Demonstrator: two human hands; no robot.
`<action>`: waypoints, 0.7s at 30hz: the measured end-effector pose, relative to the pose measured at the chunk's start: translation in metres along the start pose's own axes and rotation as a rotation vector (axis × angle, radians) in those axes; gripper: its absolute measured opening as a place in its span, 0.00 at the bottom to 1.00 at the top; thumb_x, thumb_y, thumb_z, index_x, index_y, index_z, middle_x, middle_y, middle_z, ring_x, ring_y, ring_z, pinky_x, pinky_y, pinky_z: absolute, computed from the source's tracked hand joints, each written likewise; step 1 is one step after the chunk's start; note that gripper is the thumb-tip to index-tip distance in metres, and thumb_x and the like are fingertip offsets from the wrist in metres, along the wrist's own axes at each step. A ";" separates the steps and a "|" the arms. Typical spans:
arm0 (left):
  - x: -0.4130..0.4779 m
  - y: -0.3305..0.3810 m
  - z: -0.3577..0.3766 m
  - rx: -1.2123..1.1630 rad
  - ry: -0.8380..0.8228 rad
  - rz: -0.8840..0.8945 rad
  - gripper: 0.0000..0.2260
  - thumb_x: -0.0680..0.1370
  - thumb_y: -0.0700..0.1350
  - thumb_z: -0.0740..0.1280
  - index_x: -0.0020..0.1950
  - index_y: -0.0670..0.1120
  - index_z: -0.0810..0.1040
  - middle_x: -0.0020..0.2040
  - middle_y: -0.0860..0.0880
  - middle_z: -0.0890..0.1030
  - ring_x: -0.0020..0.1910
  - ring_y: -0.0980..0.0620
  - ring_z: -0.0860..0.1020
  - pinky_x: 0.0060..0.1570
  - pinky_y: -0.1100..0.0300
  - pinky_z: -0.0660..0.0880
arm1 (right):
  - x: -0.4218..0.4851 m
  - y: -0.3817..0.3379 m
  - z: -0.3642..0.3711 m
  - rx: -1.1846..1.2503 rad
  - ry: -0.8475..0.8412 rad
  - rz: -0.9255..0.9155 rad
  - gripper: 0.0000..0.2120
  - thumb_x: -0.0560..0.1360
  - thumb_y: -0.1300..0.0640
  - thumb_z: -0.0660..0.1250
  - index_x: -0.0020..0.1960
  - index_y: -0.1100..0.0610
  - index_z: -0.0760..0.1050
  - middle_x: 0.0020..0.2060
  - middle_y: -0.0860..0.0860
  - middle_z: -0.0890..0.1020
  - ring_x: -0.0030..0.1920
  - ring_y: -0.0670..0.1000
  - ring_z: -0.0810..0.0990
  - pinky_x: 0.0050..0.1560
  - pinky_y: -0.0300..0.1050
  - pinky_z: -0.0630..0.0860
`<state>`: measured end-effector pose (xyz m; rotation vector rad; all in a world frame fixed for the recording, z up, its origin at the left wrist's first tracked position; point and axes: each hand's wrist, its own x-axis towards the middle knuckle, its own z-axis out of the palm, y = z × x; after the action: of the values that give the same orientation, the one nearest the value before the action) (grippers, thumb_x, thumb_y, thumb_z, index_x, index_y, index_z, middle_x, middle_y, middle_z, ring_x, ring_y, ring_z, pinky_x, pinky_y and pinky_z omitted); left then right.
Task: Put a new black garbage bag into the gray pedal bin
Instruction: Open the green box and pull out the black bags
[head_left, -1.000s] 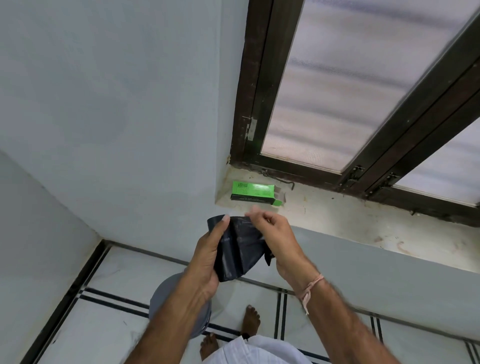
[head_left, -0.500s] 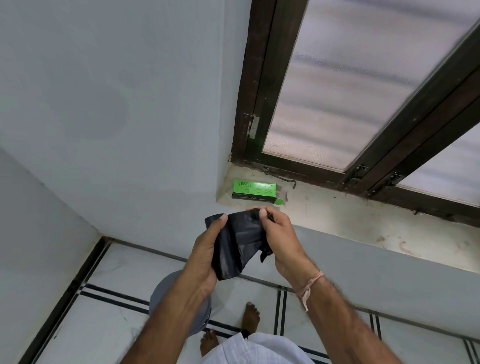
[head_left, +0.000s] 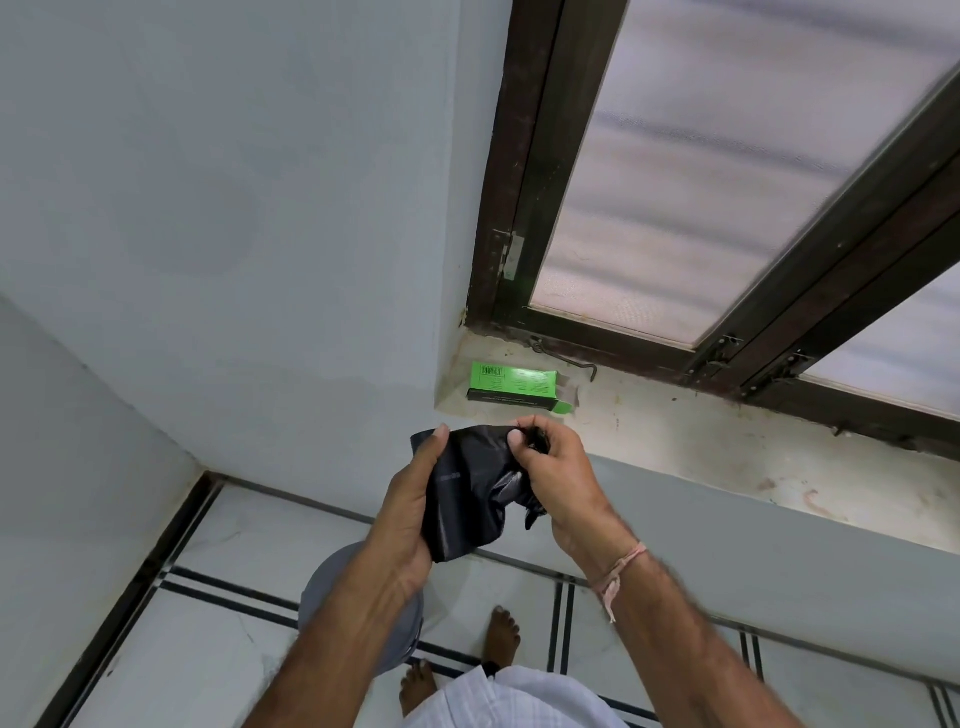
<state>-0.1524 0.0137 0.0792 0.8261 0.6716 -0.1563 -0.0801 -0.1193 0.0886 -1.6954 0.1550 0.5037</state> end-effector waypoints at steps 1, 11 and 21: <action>0.000 0.000 0.000 -0.011 0.006 0.000 0.22 0.78 0.59 0.68 0.59 0.43 0.85 0.55 0.38 0.87 0.48 0.42 0.85 0.55 0.46 0.81 | 0.001 0.000 0.001 -0.001 0.002 -0.002 0.08 0.86 0.61 0.61 0.54 0.62 0.79 0.39 0.56 0.82 0.30 0.48 0.79 0.27 0.43 0.74; 0.003 -0.004 0.000 0.035 0.011 0.016 0.27 0.75 0.62 0.70 0.61 0.41 0.84 0.56 0.36 0.86 0.56 0.37 0.85 0.54 0.45 0.82 | -0.004 0.003 -0.001 -0.038 -0.166 0.011 0.20 0.78 0.52 0.75 0.49 0.71 0.79 0.35 0.58 0.80 0.31 0.50 0.77 0.29 0.38 0.72; 0.008 -0.008 -0.002 0.016 0.021 -0.004 0.29 0.72 0.64 0.69 0.61 0.44 0.85 0.56 0.38 0.86 0.54 0.39 0.85 0.57 0.42 0.81 | 0.005 0.009 -0.002 0.003 -0.009 0.040 0.07 0.85 0.61 0.64 0.53 0.62 0.79 0.40 0.57 0.80 0.37 0.53 0.75 0.29 0.38 0.71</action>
<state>-0.1506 0.0110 0.0685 0.8423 0.6928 -0.1570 -0.0781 -0.1222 0.0788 -1.6896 0.1826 0.5406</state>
